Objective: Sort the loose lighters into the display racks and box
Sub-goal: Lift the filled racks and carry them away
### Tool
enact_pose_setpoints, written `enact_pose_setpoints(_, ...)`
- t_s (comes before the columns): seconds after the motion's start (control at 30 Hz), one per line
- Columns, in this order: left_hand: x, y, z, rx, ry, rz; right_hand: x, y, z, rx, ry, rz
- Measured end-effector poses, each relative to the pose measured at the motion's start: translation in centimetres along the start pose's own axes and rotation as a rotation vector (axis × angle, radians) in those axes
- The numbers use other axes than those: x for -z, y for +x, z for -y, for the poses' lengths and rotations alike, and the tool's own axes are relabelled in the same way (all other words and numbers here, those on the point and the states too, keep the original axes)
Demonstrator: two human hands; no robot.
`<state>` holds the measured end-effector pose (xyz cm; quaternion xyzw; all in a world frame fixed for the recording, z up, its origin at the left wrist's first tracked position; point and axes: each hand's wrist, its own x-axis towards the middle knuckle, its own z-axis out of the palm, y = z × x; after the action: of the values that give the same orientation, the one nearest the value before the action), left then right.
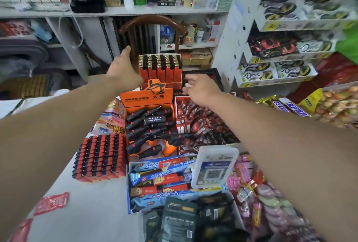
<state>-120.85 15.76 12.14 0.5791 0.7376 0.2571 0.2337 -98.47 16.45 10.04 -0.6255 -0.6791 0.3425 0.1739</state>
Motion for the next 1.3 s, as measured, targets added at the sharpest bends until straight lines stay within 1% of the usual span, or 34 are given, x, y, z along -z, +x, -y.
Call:
enact_pose_setpoints(0.07,-0.1,-2.0,-1.4,-0.069,-0.001,-0.121,1.8,-2.4,-0.2,-0.014,-0.013,0.003)
enact_pose_setpoints(0.13,-0.9,-4.4,-3.2,-0.154,-0.029,-0.155,3.9,-5.1,-0.9,-0.018,-0.001,-0.005)
enact_pose_setpoints(0.27,-3.3,-9.1,-8.6,-0.294,-0.15,-0.113,8.7,-12.1,-3.3,-0.044,-0.001,-0.088)
enact_pose_setpoints(0.33,-5.0,-11.8,-11.9,-0.36,-0.193,-0.079,11.0,-16.2,-5.5,-0.09,0.003,-0.131)
enact_pose_setpoints(0.43,-8.2,-16.7,-16.9,-0.431,-0.254,0.052,14.6,-23.6,-9.6,-0.165,0.074,-0.239)
enact_pose_setpoints(0.57,-14.1,-24.7,-22.9,-0.551,-0.253,0.268,19.0,-35.2,-16.3,-0.312,0.363,-0.394)
enact_pose_setpoints(0.67,-19.5,-32.5,-27.5,-0.629,-0.248,0.451,20.7,-44.3,-22.4,-0.452,0.308,-0.551)
enact_pose_setpoints(0.7,-21.3,-35.3,-28.8,-0.646,-0.279,0.513,20.4,-47.4,-24.7,-0.49,0.321,-0.579)
enact_pose_setpoints(0.73,-23.3,-38.1,-30.0,-0.655,-0.308,0.573,20.2,-50.4,-27.4,-0.547,0.28,-0.619)
enact_pose_setpoints(0.8,-27.1,-44.1,-32.1,-0.669,-0.31,0.688,19.4,-57.2,-31.5,-0.59,0.226,-0.596)
enact_pose_setpoints(0.9,-31.8,-53.3,-34.4,-0.698,-0.315,0.82,17.3,-66.7,-35.4,-0.658,0.416,-0.686)
enact_pose_setpoints(0.97,-34.6,-58.3,-35.3,-0.704,-0.335,0.912,15.9,-71.8,-38.0,-0.762,0.442,-0.767)
enact_pose_setpoints(1.0,-36.1,-60.3,-35.3,-0.703,-0.327,0.944,15.1,-74.1,-39.2,-0.813,0.471,-0.803)
enact_pose_setpoints(1.1,-39.6,-64.4,-34.8,-0.663,-0.285,0.994,13.4,-79.6,-42.4,-0.946,0.539,-0.831)
enact_pose_setpoints(1.23,-43.8,-66.5,-33.3,-0.677,-0.195,1.011,13.4,-83.3,-45.6,-1.019,0.623,-0.858)
enact_pose_setpoints(1.3,-43.8,-67.9,-34.0,-0.662,-0.151,1.01,14.5,-83.9,-47.3,-1.034,0.624,-0.869)
